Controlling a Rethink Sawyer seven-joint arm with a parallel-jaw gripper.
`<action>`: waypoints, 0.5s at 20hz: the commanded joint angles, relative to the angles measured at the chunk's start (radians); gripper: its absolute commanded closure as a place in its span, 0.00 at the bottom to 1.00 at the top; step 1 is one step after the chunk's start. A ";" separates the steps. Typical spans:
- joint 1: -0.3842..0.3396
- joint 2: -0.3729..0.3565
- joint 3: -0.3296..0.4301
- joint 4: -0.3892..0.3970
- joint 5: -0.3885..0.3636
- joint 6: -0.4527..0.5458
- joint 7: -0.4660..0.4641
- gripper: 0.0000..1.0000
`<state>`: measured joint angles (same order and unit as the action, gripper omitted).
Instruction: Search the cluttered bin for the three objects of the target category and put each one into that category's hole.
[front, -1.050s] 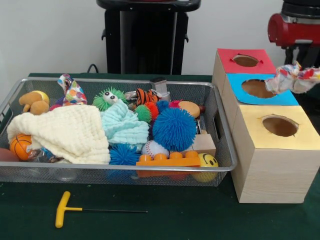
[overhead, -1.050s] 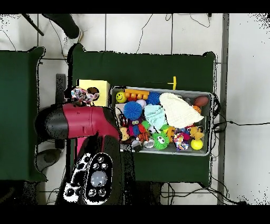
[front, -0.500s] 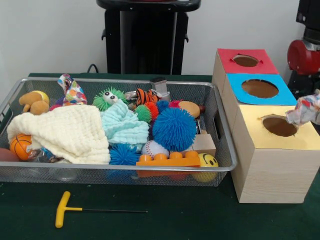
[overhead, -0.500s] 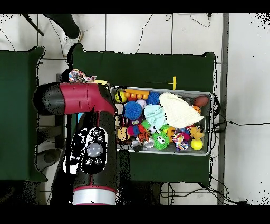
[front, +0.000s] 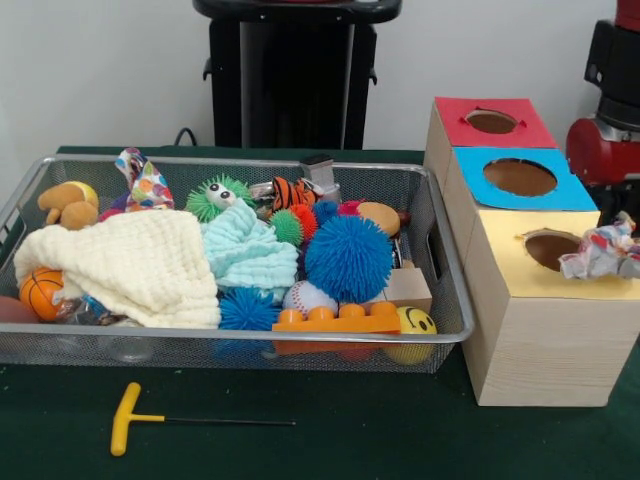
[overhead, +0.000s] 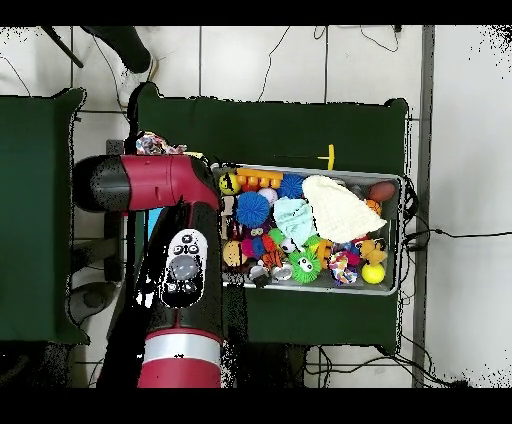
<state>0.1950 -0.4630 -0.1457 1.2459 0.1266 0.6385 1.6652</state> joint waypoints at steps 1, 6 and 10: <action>-0.055 0.003 0.051 0.124 0.017 -0.071 0.192 1.00; -0.075 -0.009 0.068 0.170 0.013 -0.107 0.173 1.00; -0.081 -0.008 0.075 0.199 0.011 -0.135 0.173 1.00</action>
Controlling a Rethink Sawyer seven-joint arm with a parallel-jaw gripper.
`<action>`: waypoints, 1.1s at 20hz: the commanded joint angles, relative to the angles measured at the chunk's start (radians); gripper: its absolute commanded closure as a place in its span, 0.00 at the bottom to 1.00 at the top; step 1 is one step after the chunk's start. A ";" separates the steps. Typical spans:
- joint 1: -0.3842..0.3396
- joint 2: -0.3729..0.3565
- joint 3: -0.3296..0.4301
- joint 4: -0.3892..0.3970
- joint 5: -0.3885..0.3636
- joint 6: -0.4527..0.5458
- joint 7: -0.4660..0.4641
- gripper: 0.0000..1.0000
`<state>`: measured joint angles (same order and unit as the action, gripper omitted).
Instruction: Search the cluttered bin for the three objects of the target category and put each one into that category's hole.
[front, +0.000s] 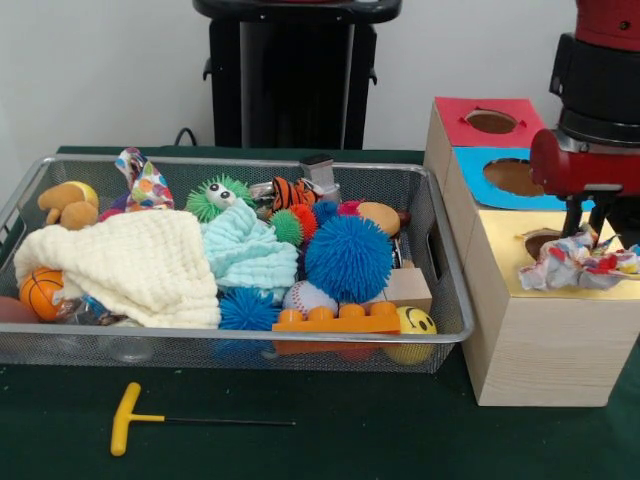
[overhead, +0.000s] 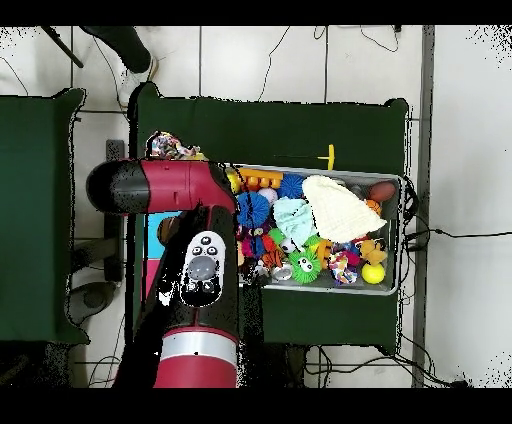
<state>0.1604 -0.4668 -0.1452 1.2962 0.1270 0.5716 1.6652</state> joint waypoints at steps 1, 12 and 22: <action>-0.047 -0.005 0.074 0.158 0.009 -0.073 0.173 1.00; -0.033 -0.011 0.069 0.215 0.018 -0.101 0.195 1.00; -0.005 -0.017 0.062 0.246 0.043 -0.121 0.236 1.00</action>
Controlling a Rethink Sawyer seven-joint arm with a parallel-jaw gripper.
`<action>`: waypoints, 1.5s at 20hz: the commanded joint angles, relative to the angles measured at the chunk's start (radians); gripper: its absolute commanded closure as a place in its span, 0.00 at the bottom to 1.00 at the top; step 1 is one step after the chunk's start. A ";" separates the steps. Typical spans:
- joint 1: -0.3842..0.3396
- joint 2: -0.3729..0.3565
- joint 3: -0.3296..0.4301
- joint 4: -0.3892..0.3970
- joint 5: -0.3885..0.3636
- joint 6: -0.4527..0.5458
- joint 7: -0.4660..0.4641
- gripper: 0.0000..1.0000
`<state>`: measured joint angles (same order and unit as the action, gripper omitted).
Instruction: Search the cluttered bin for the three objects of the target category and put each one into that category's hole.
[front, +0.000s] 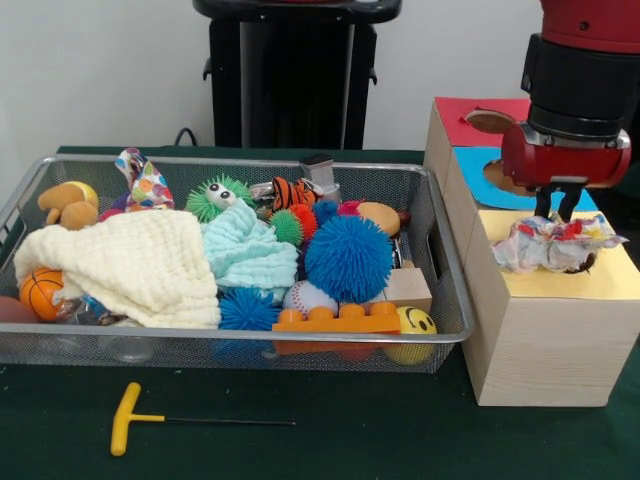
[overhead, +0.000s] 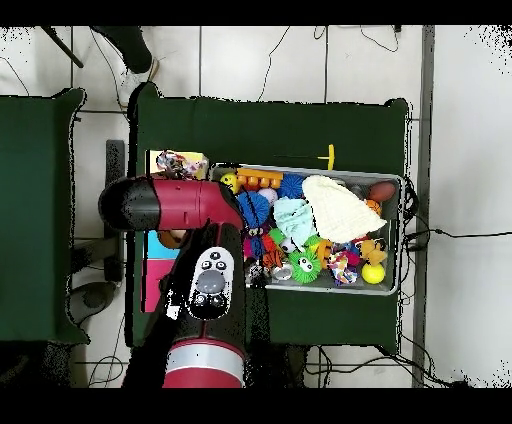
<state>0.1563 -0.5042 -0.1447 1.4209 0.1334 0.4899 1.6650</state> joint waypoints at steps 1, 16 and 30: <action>0.000 0.021 0.061 0.124 0.038 -0.042 0.238 1.00; 0.017 0.052 0.057 0.123 0.064 -0.096 0.235 1.00; 0.015 0.062 0.063 0.110 0.073 -0.091 0.215 0.00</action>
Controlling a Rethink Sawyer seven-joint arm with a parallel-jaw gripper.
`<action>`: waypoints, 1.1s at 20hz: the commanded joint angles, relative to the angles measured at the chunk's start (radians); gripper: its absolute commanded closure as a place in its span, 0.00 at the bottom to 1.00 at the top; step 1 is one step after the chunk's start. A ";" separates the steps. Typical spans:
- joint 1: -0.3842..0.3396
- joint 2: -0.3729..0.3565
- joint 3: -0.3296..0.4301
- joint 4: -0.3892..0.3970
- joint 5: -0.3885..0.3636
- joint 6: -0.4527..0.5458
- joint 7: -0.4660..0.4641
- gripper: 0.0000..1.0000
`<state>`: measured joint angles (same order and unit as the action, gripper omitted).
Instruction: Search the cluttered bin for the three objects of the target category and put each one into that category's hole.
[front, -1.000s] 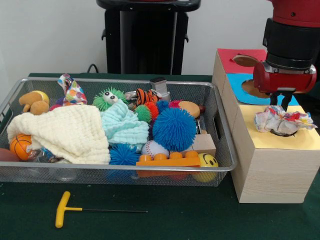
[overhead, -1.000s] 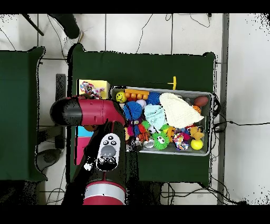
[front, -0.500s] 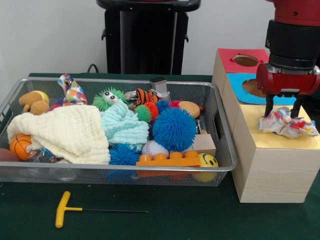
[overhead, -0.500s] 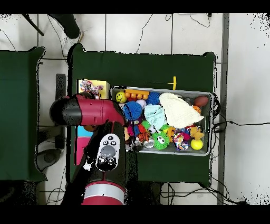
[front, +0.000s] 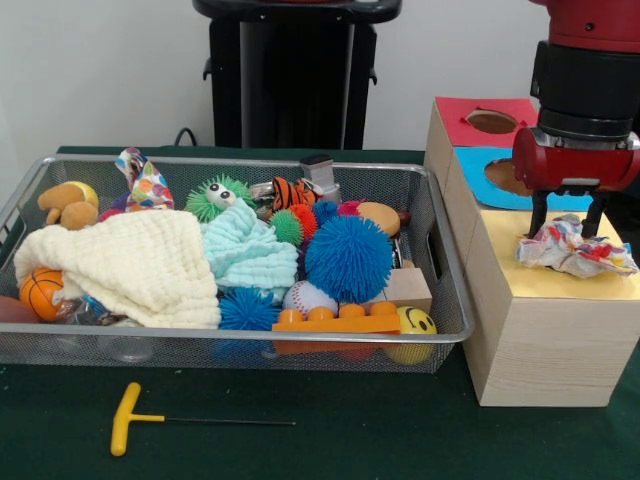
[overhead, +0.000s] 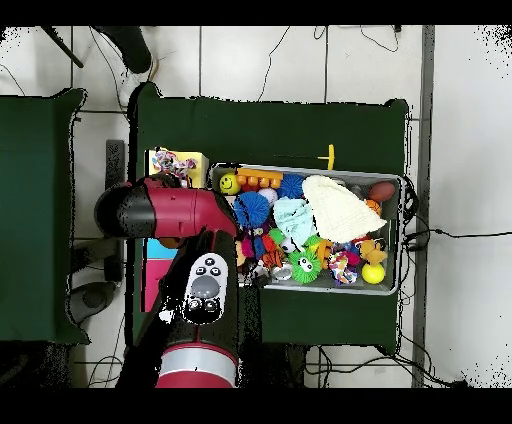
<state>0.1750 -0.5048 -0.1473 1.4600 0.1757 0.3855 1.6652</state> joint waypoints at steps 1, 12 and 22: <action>-0.005 0.058 0.067 0.075 0.031 0.010 0.215 0.00; 0.006 -0.045 0.055 0.082 0.049 0.140 0.215 0.00; 0.011 -0.068 0.049 0.041 0.054 0.209 0.213 0.00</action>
<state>0.1756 -0.5120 -0.1479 1.4629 0.1762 0.3970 1.6650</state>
